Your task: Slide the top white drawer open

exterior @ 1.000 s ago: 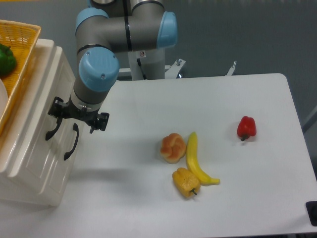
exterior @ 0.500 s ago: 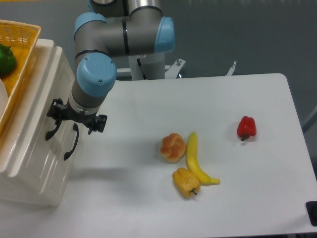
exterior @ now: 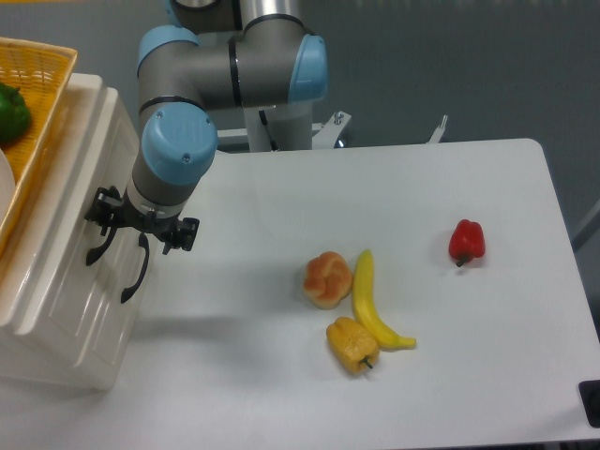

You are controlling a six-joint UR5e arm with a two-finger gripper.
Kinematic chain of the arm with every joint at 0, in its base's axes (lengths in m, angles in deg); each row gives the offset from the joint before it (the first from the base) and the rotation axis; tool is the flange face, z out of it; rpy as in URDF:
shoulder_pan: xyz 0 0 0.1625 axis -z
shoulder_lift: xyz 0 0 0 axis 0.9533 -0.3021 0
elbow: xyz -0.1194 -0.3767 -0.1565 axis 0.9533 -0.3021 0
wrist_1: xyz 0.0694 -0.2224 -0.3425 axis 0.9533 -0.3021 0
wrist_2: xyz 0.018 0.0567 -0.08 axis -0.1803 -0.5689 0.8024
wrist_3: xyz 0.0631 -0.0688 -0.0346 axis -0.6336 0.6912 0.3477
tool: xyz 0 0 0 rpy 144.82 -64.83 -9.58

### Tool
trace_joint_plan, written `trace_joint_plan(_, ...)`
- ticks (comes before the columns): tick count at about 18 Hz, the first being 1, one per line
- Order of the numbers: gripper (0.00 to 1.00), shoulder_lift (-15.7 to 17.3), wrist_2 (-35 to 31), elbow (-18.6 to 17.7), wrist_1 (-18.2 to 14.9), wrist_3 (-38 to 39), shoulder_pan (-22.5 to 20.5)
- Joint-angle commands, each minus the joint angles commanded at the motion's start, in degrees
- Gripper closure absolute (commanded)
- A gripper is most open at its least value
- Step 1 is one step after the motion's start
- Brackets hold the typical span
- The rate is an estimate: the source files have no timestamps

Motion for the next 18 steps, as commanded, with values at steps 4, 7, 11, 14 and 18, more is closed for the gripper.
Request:
trace_joint_plan(4, 0.0, 0.0, -0.1, 0.0, -0.1, 0.0, 0.1)
trace_joint_plan(7, 0.0, -0.3, -0.2, 0.0, -0.1, 0.1, 0.1)
trace_joint_plan(11, 0.0, -0.6, -0.4, 0.0, -0.1, 0.1, 0.2)
trace_joint_plan(14, 0.0, -0.7, -0.6, 0.0, 0.1, 0.0, 0.2)
trace_joint_plan(18, 0.0, -0.7, -0.8, 0.0, 0.2, -0.2, 0.2)
